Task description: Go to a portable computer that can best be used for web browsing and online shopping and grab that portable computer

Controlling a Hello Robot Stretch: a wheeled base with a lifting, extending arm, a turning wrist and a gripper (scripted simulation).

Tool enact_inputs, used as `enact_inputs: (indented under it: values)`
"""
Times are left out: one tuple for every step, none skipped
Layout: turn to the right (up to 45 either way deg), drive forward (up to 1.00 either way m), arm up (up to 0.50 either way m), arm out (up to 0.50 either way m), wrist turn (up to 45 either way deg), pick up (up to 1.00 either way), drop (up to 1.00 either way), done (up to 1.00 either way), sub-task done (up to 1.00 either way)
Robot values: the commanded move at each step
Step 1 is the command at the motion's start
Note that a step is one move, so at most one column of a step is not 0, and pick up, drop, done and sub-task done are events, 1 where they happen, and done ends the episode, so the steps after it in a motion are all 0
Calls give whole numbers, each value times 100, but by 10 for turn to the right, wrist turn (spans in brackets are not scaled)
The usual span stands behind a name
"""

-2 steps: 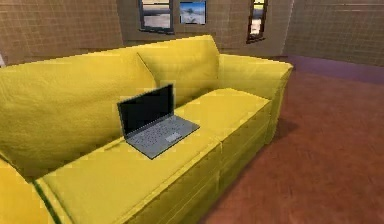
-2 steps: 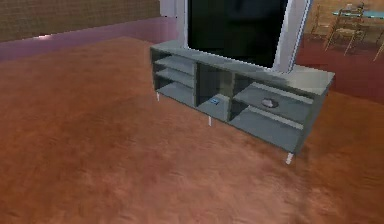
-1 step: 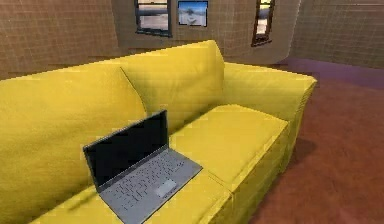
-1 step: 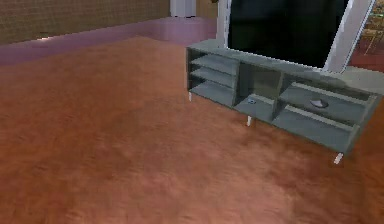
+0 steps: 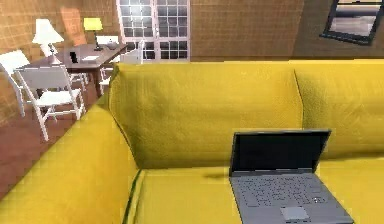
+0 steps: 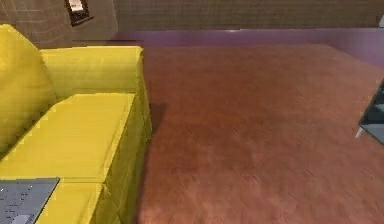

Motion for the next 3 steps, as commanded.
enact_inputs:
  values:
    - [-450,0,0,0,0,0,0,0,0]
    - [-120,0,0,0,0,0,0,0,0]
    - [0,0,50,0,0,0,0,0,0]
